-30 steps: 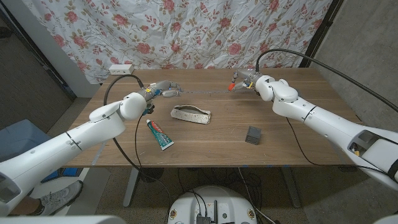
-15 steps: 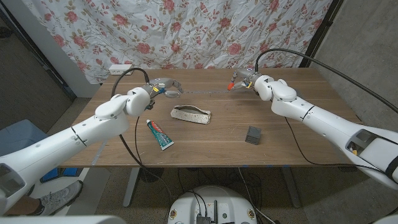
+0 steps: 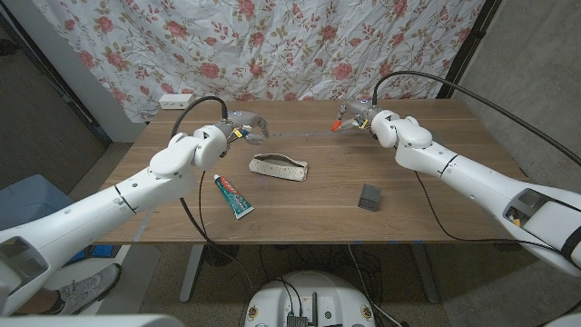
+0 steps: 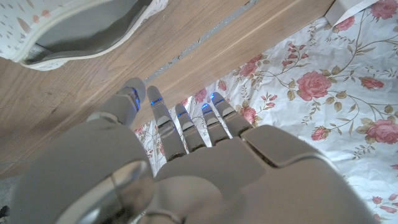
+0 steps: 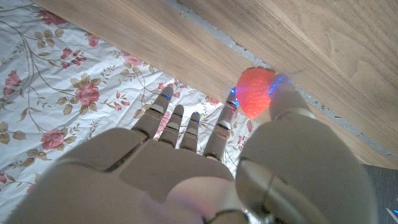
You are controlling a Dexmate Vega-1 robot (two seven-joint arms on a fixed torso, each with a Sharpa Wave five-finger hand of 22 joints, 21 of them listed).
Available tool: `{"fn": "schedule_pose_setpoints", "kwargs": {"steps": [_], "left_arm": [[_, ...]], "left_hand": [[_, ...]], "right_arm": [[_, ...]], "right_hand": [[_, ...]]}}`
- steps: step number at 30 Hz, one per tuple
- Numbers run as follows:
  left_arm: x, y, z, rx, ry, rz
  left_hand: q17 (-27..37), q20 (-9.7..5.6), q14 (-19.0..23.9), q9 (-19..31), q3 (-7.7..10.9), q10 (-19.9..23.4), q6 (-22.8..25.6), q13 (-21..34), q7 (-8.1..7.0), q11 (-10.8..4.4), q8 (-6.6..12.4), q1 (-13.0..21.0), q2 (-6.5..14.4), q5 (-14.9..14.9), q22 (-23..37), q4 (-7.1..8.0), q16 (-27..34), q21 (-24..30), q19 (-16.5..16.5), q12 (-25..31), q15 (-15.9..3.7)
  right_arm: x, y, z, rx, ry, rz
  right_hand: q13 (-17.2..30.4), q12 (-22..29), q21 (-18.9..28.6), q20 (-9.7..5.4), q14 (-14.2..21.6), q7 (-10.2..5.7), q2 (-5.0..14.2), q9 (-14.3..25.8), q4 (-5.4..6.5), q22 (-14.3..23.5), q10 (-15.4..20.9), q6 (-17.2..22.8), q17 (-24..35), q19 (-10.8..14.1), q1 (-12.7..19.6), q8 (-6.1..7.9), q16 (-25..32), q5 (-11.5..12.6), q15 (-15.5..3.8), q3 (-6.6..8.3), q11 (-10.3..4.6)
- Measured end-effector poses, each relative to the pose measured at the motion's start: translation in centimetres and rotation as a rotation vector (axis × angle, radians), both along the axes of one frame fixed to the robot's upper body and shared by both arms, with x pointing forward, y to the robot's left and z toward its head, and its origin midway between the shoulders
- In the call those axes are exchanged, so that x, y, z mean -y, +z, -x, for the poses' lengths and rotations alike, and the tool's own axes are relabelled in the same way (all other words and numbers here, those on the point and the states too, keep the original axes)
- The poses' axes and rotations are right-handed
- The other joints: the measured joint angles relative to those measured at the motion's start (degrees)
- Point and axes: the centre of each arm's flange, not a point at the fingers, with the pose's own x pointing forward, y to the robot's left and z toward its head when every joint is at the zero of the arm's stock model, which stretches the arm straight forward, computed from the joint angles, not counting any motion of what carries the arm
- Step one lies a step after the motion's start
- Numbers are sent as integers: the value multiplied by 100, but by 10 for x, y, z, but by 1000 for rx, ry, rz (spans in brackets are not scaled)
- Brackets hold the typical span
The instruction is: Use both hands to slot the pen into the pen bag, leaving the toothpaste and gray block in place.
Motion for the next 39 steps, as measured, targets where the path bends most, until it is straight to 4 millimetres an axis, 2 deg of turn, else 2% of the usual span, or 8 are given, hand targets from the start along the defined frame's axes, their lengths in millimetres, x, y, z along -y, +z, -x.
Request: {"fn": "schedule_pose_setpoints", "kwargs": {"steps": [16, 39], "left_arm": [[15, -13, -3, 30, 56, -94], [20, -38, -14, 48, 84, -128]], "left_hand": [[0, 0, 90, 0, -94, 79, 200, 0, -37, -16, -13, 167, -30, 0, 0, -1, 0, 0, 0, 0, -12], [0, -8, 356, -1, -282, 294, 580, 0, -48, -7, -24, 429, -52, 0, -1, 13, 0, 0, 52, 0, -16]], "right_arm": [[0, 2, 2, 13, 4, -6], [-4, 2, 6, 13, 2, 0]], "right_hand": [[0, 0, 0, 0, -1, 0, 0, 4, 0, 0, 0, -2, 28, 0, 1, -2, 0, 0, 0, 0, 0], [0, -49, -25, 0, -1, 0, 61, -24, -14, 0, -1, -3, 27, 0, 15, 1, 0, -17, 1, -36, 0]]}}
